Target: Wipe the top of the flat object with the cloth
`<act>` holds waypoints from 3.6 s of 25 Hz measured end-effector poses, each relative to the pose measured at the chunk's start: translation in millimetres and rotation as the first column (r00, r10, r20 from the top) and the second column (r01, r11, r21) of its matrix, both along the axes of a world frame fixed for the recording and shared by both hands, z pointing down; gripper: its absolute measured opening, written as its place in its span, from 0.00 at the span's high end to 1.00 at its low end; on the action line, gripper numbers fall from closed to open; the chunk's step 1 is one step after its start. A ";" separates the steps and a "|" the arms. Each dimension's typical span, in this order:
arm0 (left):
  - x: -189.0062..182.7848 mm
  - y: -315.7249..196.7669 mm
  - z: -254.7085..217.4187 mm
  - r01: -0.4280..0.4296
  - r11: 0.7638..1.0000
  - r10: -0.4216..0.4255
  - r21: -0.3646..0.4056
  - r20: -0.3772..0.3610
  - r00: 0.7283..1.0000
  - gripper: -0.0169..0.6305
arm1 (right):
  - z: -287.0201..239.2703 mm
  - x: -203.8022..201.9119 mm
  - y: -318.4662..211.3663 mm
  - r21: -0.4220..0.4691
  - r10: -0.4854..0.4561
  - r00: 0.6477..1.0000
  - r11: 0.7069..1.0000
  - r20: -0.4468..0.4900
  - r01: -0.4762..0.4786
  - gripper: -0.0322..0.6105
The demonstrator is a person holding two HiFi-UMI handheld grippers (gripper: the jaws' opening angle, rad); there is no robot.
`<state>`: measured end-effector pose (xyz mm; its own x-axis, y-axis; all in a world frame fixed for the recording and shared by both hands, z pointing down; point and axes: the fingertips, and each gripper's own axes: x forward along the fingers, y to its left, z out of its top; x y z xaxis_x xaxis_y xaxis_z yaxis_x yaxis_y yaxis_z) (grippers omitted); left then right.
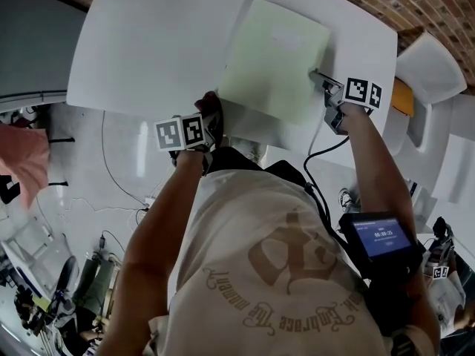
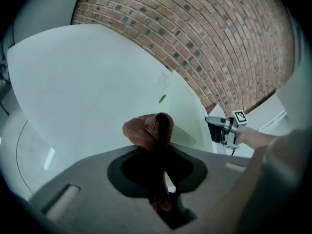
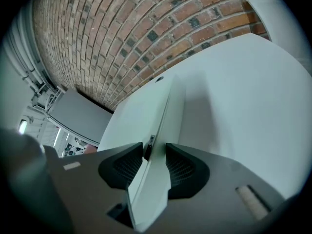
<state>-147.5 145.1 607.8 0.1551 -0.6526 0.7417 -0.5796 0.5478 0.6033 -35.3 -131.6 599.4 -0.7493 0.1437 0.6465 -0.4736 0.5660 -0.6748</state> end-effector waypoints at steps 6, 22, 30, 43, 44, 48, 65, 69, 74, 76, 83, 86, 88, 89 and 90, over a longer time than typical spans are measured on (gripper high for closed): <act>14.3 -21.5 0.6 0.142 0.989 -0.141 0.033 -0.038 0.989 0.86 | -0.4 -0.6 2.1 -0.004 -0.023 1.000 1.000 0.012 0.023 0.70; 119.1 -68.3 6.8 -0.161 0.986 0.165 0.048 -0.097 0.982 0.86 | 2.9 -3.0 2.9 -0.017 -0.030 0.998 0.999 0.059 0.031 0.70; 181.6 -98.9 8.0 -0.316 0.947 0.322 0.062 -0.116 0.940 0.86 | 3.0 -3.9 -0.6 -0.011 -0.020 0.997 1.000 0.079 0.021 0.70; 263.6 -110.6 -12.7 -0.523 0.837 0.545 0.160 -0.155 0.824 0.86 | -4.8 0.7 -1.4 0.006 -0.010 0.992 1.000 0.122 0.009 0.69; 264.9 -105.4 -18.2 -0.536 0.827 0.559 0.170 -0.150 0.815 0.86 | -8.3 2.8 1.6 0.012 -0.009 0.991 1.000 0.130 0.008 0.69; 257.7 -89.0 -44.9 -0.602 0.764 0.631 0.231 -0.076 0.772 0.86 | -35.7 6.9 6.5 0.053 0.010 0.984 0.998 0.180 -0.020 0.69; 134.8 8.6 -118.8 -0.533 0.756 0.466 0.380 0.261 0.846 0.86 | -132.5 47.1 111.7 0.397 -0.104 0.946 0.917 0.306 -0.027 0.94; 100.3 33.4 -130.3 -0.505 0.768 0.393 0.393 0.333 0.857 0.86 | -145.5 53.1 149.0 0.473 -0.154 0.934 0.881 0.323 -0.018 0.94; 72.5 56.9 -139.9 -0.476 0.771 0.315 0.424 0.395 0.863 0.86 | -150.2 61.1 190.8 0.560 -0.211 0.919 0.828 0.332 -0.013 0.94; 67.2 64.2 -139.6 -0.470 0.769 0.300 0.434 0.403 0.864 0.86 | -151.0 65.4 202.3 0.577 -0.211 0.912 0.816 0.351 -0.034 0.94; 73.6 79.2 -136.0 -0.473 0.758 0.300 0.449 0.404 0.864 0.86 | -140.9 89.6 234.8 0.573 -0.162 0.911 0.814 0.380 -0.095 0.94; 79.4 73.0 -137.9 -0.503 0.736 0.323 0.453 0.418 0.849 0.86 | -138.1 91.0 236.1 0.575 -0.150 0.915 0.811 0.375 -0.103 0.94; 82.3 72.7 -138.5 -0.514 0.729 0.335 0.452 0.419 0.844 0.86 | -137.3 89.9 239.7 0.577 -0.151 0.918 0.811 0.367 -0.097 0.94; 83.6 74.2 -138.8 -0.515 0.729 0.339 0.451 0.416 0.844 0.86 | -137.1 89.5 242.2 0.576 -0.150 0.920 0.812 0.362 -0.095 0.94; 84.7 76.1 -139.2 -0.516 0.729 0.343 0.450 0.412 0.844 0.86 | -137.2 89.1 244.8 0.573 -0.147 0.921 0.814 0.360 -0.093 0.94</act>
